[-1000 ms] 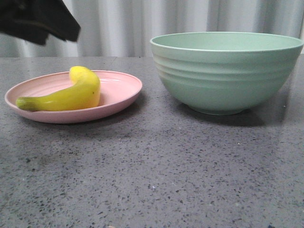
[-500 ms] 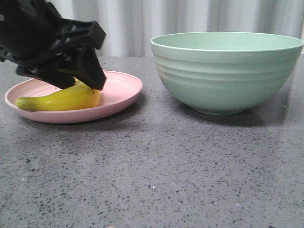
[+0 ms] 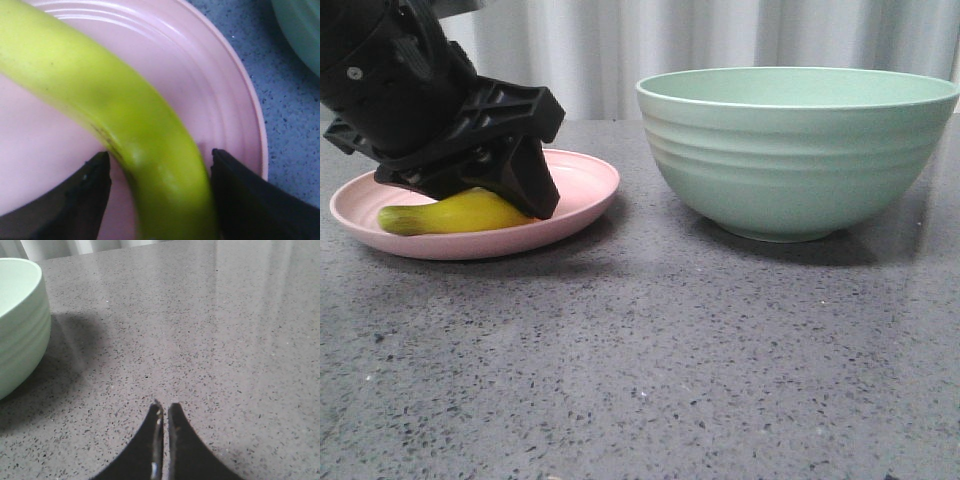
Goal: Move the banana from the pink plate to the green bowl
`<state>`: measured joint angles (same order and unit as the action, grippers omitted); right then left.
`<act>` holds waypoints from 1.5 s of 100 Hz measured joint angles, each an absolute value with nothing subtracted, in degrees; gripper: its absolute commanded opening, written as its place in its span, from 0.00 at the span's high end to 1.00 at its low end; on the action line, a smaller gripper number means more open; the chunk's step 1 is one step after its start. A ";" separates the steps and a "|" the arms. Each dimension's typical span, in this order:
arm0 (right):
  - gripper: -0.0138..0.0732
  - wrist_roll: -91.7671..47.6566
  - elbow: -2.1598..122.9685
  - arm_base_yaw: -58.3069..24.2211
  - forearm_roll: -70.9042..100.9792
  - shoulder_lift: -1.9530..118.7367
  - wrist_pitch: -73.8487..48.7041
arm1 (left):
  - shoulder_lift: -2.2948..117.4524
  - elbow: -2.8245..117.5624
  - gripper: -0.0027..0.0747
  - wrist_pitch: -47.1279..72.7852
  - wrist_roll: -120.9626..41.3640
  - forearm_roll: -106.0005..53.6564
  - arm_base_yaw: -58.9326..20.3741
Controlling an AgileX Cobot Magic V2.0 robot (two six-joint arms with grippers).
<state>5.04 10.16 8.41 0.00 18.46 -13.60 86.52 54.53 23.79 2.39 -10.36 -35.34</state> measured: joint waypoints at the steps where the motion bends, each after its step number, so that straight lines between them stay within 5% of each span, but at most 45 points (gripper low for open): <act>1: 0.91 5.04 10.16 8.41 0.00 18.46 -13.60 | 86.52 54.53 0.49 23.79 2.39 -10.36 -35.34; 45: 0.91 5.04 10.16 8.41 0.00 18.46 -13.60 | 86.52 54.80 0.75 24.34 2.26 -10.22 -35.34; 114: 0.90 5.04 22.65 -2.40 -0.63 24.12 -31.54 | 77.57 58.17 0.75 26.66 1.92 -10.09 -38.94; 150: 0.40 5.04 39.40 -8.07 5.87 33.47 -41.60 | 77.04 61.21 0.75 27.25 1.92 -10.09 -50.84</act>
<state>5.04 39.40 -8.07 5.87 33.47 -41.60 77.04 61.21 27.25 1.92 -10.09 -50.84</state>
